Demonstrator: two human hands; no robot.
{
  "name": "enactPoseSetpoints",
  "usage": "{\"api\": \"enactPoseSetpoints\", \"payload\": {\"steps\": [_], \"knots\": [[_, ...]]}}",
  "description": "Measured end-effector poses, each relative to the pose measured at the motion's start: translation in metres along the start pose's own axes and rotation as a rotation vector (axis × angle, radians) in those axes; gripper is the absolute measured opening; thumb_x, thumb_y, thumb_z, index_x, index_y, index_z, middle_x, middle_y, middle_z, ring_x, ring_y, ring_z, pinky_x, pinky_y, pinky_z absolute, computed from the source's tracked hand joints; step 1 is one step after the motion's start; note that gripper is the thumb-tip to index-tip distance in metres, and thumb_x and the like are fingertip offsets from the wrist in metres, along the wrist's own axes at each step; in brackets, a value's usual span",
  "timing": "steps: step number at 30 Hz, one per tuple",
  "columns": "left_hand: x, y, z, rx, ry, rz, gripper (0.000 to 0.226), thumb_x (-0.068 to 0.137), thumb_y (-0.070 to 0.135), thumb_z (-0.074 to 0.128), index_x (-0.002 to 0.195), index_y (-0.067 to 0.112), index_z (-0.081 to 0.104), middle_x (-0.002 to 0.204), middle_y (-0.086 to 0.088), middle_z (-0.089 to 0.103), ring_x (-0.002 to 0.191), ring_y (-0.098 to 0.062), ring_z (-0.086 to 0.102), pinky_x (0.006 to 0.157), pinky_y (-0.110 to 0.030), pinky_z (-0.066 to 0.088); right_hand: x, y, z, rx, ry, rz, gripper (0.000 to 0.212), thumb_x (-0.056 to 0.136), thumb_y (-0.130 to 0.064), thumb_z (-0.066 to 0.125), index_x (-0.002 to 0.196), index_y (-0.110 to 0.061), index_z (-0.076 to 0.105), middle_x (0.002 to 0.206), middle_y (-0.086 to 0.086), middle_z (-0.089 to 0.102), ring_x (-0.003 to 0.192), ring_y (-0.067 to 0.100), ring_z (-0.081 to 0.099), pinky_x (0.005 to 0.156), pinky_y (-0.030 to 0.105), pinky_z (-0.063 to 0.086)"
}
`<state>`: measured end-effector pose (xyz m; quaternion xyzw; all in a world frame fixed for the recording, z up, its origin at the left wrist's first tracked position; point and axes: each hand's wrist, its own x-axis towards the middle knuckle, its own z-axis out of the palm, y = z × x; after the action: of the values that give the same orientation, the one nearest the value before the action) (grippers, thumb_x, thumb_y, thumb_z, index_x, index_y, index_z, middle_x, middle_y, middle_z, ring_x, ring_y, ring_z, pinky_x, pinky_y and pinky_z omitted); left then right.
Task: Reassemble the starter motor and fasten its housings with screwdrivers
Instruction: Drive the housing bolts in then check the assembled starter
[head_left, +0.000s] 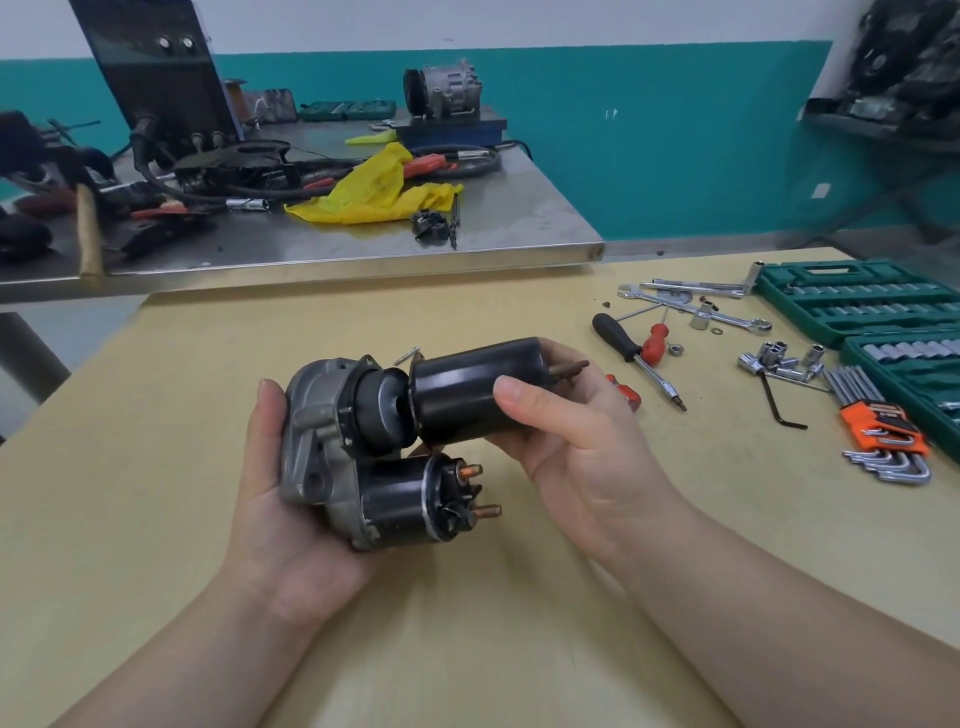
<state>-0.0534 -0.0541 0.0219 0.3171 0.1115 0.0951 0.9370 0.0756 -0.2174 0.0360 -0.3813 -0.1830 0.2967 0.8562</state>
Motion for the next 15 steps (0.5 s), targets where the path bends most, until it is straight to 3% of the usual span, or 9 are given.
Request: {"api": "enactPoseSetpoints", "payload": {"steps": [4, 11, 15], "knots": [[-0.001, -0.001, 0.004, 0.012, 0.000, -0.005, 0.090, 0.056, 0.071, 0.092, 0.132, 0.026, 0.078, 0.146, -0.011, 0.068, 0.128, -0.040, 0.069, 0.090, -0.063, 0.061, -0.003, -0.002, 0.002, 0.004, -0.047, -0.024, 0.054, 0.082, 0.002, 0.076, 0.133, 0.003, 0.057, 0.125, 0.027, 0.068, 0.117, 0.045, 0.069, 0.103, 0.056, 0.058], [-0.002, -0.004, 0.003, 0.081, -0.018, -0.057, 0.094, 0.044, 0.071, 0.099, 0.124, 0.025, 0.082, 0.137, -0.010, 0.074, 0.122, -0.034, 0.073, 0.086, -0.056, 0.064, -0.006, 0.008, 0.004, -0.025, -0.031, 0.025, 0.071, 0.079, 0.004, 0.079, 0.143, 0.004, 0.048, 0.144, 0.038, 0.054, 0.127, 0.054, 0.062, 0.106, 0.059, 0.055], [-0.001, -0.004, 0.002, 0.082, 0.001, -0.027, 0.090, 0.047, 0.072, 0.098, 0.122, 0.025, 0.083, 0.132, -0.009, 0.076, 0.118, -0.031, 0.076, 0.083, -0.050, 0.064, -0.003, 0.009, 0.000, -0.104, -0.013, 0.037, 0.065, 0.076, -0.005, 0.089, 0.134, -0.004, 0.060, 0.138, 0.027, 0.065, 0.123, 0.043, 0.069, 0.101, 0.053, 0.059]]}}
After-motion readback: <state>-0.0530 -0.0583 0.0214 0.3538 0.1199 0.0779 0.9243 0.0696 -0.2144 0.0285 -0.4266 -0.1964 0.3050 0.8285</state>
